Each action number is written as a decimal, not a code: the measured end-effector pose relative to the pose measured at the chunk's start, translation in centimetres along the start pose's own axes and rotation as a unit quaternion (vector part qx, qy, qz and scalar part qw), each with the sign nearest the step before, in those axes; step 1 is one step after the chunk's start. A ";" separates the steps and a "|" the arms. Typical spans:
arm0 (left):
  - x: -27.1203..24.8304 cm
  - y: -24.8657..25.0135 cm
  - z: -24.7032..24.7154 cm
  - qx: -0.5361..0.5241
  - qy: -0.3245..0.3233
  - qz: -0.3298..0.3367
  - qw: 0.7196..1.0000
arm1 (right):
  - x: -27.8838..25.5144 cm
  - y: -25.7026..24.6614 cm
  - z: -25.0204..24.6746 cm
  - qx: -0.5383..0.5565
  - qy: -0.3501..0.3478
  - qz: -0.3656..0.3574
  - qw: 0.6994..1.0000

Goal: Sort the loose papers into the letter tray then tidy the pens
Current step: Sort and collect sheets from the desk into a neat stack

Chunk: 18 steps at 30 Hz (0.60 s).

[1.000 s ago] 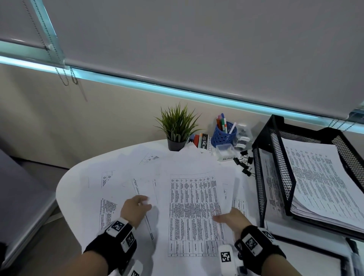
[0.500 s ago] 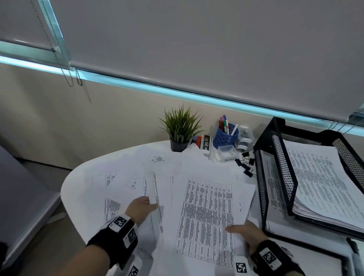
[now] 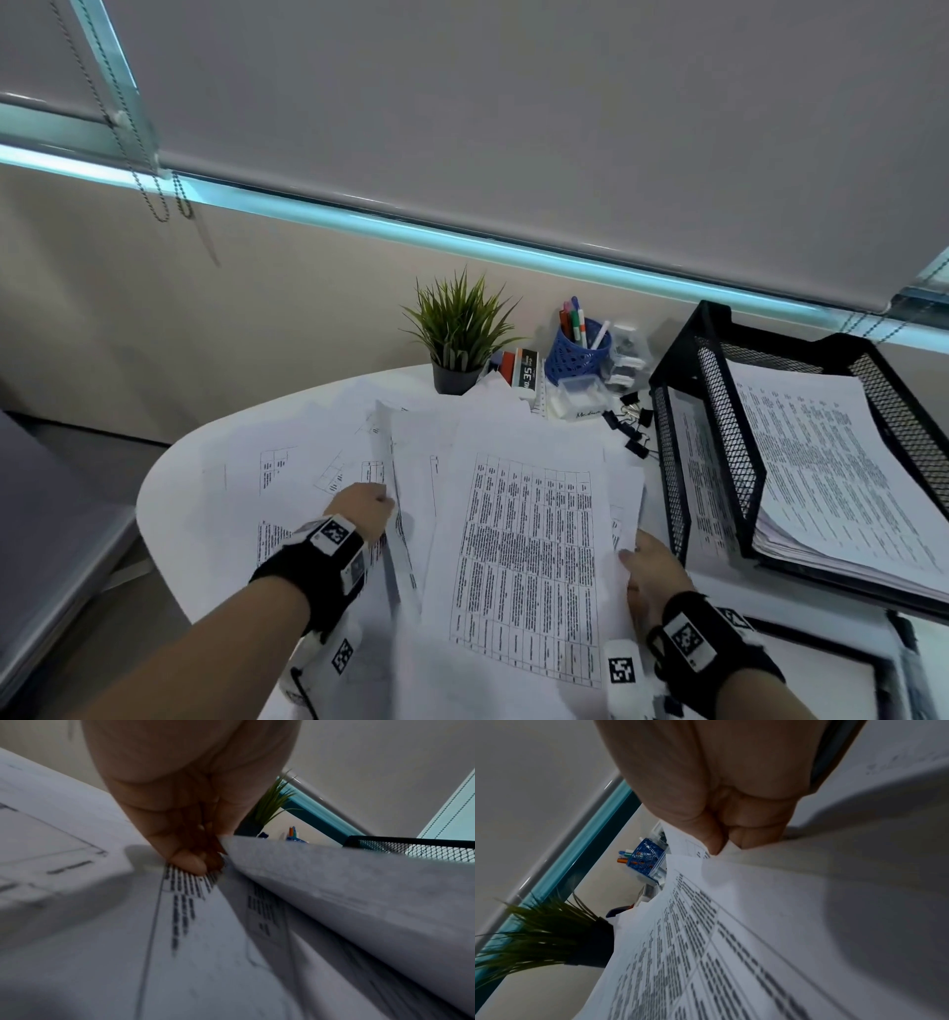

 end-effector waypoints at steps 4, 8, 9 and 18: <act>0.7 0.0 0.2 -0.035 -0.026 0.011 0.999 | 1.7 0.6 0.0 -0.010 -0.043 0.017 0.999; 1.0 0.3 0.1 -0.082 -0.070 0.032 0.994 | 0.9 -1.2 0.4 -0.006 -0.066 0.026 0.997; 1.1 0.2 0.0 -0.085 -0.078 0.031 0.993 | 0.8 -1.9 0.3 -0.034 -0.060 0.027 0.997; 1.2 0.7 -0.1 -0.098 -0.103 0.012 0.990 | 2.8 -1.5 1.0 0.056 -0.018 0.055 0.997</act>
Point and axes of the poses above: each hand's wrist, its own x-axis towards the middle knuckle, its own z-axis out of the palm, y = z × x, the point moved 6 cm from there along x, towards the middle knuckle, and after that the axes turned 12 degrees about x, right-handed, at the moved point
